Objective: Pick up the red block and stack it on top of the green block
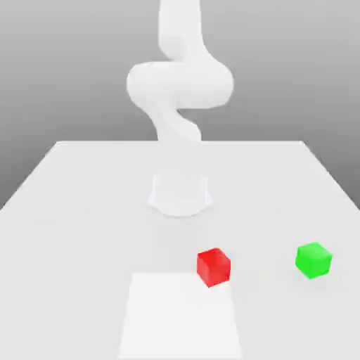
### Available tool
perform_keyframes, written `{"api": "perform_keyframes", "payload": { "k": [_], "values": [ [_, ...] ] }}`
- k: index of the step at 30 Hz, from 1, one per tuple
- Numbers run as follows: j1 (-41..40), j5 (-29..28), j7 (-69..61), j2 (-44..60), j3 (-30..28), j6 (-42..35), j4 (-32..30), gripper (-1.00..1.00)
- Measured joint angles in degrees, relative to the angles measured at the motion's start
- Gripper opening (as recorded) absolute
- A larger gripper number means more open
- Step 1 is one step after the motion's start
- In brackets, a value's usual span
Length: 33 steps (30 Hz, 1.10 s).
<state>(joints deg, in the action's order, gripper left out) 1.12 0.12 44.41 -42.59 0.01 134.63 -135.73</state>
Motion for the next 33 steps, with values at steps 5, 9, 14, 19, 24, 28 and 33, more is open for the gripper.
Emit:
{"api": "perform_keyframes", "payload": {
  "k": [5,9,14,19,24,28,33],
  "values": [
    [2.7,0.3,-3.5,7.9,0.1,6.8,-9.4,0.0],
    [4.8,0.5,-6.3,14.3,0.3,12.2,-16.9,0.0],
    [7.5,0.8,-10.3,23.2,0.9,19.6,-27.2,0.0],
    [9.3,0.3,-12.9,39.1,1.8,32.2,-33.7,0.0],
    [10.4,-1.1,-12.1,50.5,0.6,41.8,-32.8,0.0],
    [10.6,-1.3,-12.0,51.7,0.4,42.8,-32.6,-1.0],
    [10.4,-1.2,-12.0,50.3,0.6,41.6,-32.8,-1.0]
  ]
}}
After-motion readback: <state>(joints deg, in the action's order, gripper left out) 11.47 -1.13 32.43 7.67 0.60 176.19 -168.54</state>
